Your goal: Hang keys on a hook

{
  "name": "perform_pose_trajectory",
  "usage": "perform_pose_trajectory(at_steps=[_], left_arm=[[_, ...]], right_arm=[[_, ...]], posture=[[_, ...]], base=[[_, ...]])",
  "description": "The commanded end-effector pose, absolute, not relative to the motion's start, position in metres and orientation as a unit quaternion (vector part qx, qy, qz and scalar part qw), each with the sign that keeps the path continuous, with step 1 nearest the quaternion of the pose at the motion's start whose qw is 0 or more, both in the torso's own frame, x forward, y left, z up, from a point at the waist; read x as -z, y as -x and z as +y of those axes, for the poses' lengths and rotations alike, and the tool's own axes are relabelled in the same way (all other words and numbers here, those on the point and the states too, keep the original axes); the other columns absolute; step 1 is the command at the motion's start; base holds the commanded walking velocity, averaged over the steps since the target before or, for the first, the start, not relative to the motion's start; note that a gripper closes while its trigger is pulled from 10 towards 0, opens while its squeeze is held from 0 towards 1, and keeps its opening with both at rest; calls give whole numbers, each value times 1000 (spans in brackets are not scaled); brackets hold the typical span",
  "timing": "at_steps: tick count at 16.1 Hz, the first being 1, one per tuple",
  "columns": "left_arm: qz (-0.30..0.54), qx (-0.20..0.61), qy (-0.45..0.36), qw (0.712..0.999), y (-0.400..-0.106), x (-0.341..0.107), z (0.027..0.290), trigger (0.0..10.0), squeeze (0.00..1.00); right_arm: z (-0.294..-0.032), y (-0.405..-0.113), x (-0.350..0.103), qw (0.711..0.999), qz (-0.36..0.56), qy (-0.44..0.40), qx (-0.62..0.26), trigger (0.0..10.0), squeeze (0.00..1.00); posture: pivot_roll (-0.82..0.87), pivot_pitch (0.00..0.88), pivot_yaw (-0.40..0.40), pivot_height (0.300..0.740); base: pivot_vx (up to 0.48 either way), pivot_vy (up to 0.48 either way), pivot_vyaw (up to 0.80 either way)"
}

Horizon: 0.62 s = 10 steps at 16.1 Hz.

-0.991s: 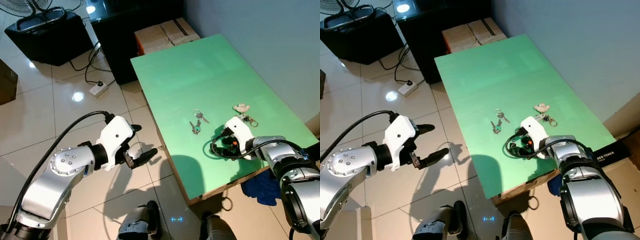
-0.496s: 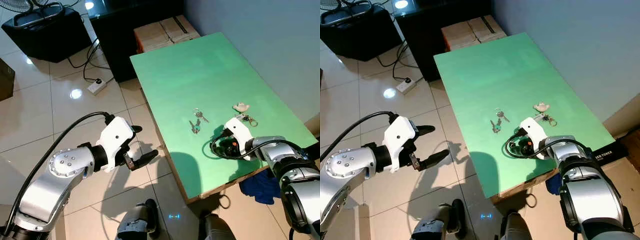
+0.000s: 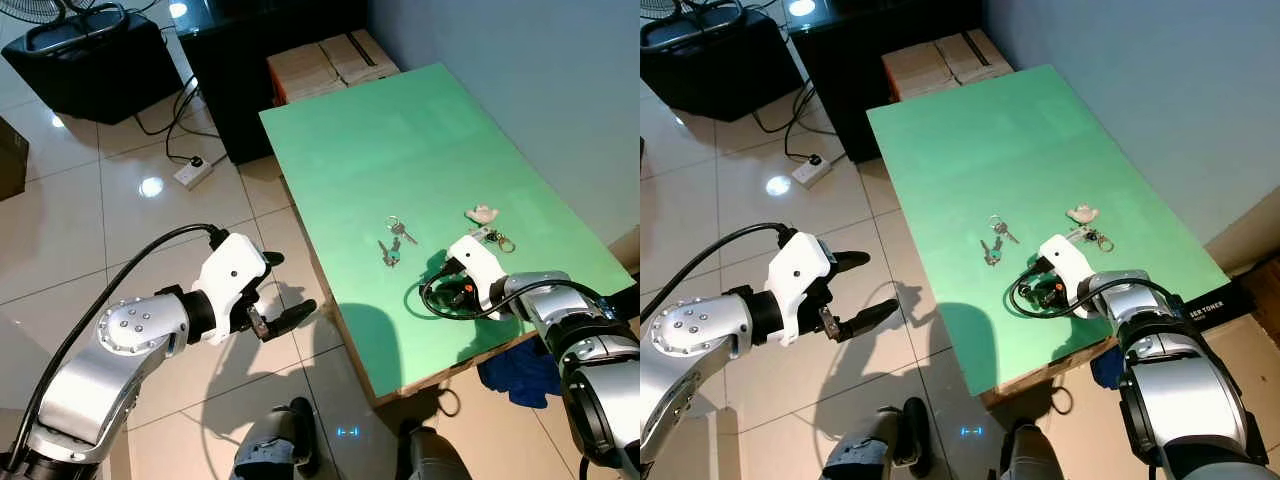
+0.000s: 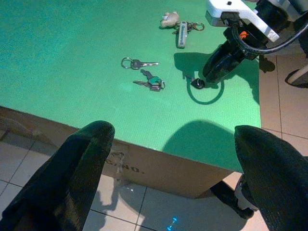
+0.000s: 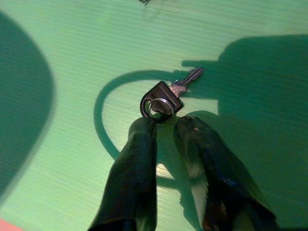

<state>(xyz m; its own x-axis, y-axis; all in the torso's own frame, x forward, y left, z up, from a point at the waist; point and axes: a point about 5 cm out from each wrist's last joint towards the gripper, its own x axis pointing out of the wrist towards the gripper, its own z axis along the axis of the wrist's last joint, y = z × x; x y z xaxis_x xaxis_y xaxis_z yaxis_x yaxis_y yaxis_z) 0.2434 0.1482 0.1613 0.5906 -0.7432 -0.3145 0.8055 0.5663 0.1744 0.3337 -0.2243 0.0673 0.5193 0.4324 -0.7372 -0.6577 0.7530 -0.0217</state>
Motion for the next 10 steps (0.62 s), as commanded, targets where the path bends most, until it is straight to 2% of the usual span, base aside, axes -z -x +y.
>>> perform_pose_trajectory(at_steps=[1,10], left_arm=[[102,439,-155,879,-241,-163,149,10000,0],[99,437,-149,881,-242,-162,146,10000,0]], right_arm=[[-224,-331,-64,857,379,148,-318,0,0],[-225,-335,-71,873,352,109,-320,0,0]], posture=[[58,265,96,740],[43,267,85,740]], base=[[0,0,0],[0,0,0]])
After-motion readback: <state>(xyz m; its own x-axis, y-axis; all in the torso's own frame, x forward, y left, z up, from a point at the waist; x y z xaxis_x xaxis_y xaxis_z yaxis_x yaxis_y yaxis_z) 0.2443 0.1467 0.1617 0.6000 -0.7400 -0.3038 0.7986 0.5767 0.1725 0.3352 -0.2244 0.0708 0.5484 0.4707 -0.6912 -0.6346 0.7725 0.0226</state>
